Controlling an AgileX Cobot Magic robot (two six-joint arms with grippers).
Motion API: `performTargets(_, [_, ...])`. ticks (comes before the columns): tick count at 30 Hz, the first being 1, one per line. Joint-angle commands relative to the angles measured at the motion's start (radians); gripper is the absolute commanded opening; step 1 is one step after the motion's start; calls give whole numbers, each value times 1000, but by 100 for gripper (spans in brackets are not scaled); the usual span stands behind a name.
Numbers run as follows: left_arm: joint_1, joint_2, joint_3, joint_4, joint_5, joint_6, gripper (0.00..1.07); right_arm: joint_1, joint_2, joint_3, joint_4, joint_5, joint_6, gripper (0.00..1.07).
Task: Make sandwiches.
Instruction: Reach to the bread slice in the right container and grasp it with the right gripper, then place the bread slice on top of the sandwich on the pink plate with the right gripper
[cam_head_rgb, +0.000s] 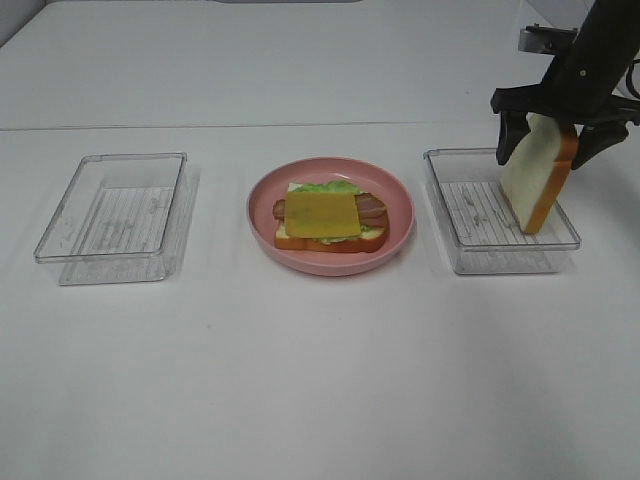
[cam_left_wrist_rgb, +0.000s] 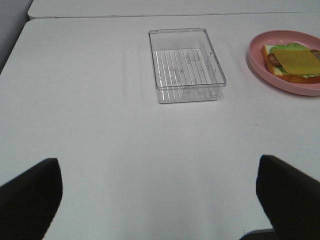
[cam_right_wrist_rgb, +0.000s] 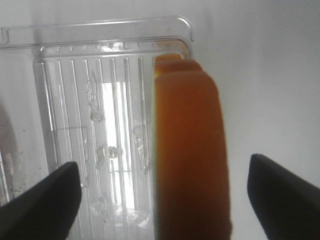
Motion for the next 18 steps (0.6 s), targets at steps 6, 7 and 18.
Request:
performTargets(6, [1, -16, 1, -12, -11, -6, 98, -4, 0, -7, -18, 15, -9, 38])
performTargets(7, [1, -16, 1, -12, -11, -6, 98, -4, 0, -7, -18, 15, -9, 38])
performTargets(18, [1, -16, 1, -12, -11, -6, 98, -4, -14, -7, -67, 47, 25, 0])
